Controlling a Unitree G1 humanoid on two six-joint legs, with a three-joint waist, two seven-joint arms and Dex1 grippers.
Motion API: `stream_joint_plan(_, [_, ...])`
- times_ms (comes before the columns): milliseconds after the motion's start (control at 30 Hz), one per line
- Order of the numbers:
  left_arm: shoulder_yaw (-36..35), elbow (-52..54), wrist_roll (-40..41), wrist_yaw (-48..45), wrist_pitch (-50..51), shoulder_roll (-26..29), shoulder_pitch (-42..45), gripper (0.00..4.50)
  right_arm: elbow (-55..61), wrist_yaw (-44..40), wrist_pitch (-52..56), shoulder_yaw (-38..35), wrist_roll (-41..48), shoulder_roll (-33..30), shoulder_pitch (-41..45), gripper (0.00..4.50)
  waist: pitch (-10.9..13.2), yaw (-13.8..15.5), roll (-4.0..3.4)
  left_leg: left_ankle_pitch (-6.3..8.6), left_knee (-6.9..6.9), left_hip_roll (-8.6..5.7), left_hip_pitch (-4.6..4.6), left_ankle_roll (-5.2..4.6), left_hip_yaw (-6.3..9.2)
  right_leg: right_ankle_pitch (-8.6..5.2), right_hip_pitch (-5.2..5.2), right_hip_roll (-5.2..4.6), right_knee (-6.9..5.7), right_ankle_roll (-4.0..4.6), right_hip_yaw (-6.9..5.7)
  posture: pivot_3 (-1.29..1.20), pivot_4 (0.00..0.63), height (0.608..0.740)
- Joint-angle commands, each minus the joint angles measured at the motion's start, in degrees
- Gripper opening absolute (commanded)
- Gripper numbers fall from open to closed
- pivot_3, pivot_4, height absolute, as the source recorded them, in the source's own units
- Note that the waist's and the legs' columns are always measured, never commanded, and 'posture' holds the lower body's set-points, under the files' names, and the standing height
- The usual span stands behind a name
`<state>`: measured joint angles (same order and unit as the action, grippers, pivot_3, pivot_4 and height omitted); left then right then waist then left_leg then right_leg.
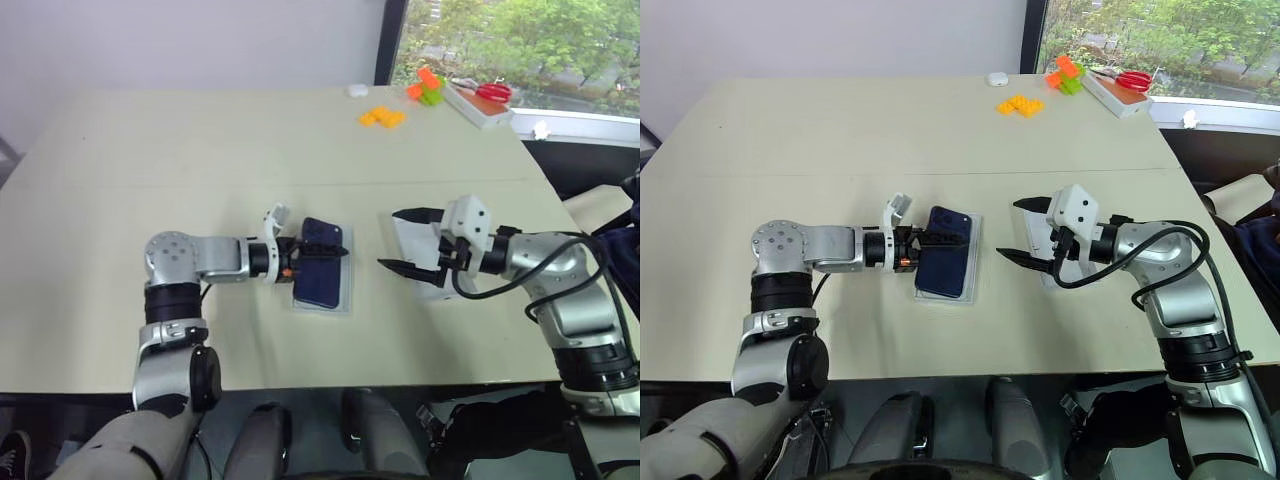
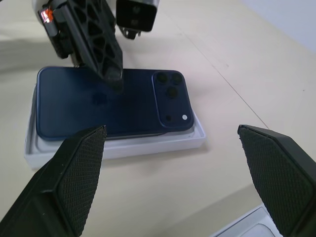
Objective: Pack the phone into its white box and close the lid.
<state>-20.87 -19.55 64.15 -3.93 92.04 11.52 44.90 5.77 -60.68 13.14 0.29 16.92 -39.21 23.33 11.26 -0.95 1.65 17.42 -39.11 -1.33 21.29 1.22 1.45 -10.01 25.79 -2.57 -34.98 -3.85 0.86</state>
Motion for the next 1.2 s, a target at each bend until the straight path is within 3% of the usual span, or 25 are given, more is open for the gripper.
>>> stream_joint_plan(33, [1.45,2.18,0.91,-1.73,0.46,1.26,1.17,4.39,0.29,0.58,-1.2,-0.08,0.02,0.38,1.94,4.5,0.0,0.12,0.0,0.0,0.0,0.01,0.01,0.0,0.0,0.0,0.0,-0.01,0.0,0.0,0.0,0.0,0.15,0.74])
stream_joint_plan(567, [7.04,7.79,11.81,-0.26,0.46,8.78,-0.06,4.39,-0.36,1.37,-2.3,1.02,0.04,0.66,2.25,4.5,0.0,0.19,0.0,0.0,0.0,0.01,0.03,0.0,0.04,0.0,0.0,-0.09,0.0,0.0,-0.01,0.0,0.15,0.74])
stream_joint_plan(1200, [7.14,11.11,17.91,3.05,0.46,16.7,-3.88,4.39,-0.83,1.62,-2.76,1.8,-0.51,1.24,3.03,4.5,0.0,0.17,0.0,0.0,0.0,0.01,0.02,0.0,0.05,0.0,0.0,-0.09,-0.01,0.01,-0.01,0.0,0.15,0.74])
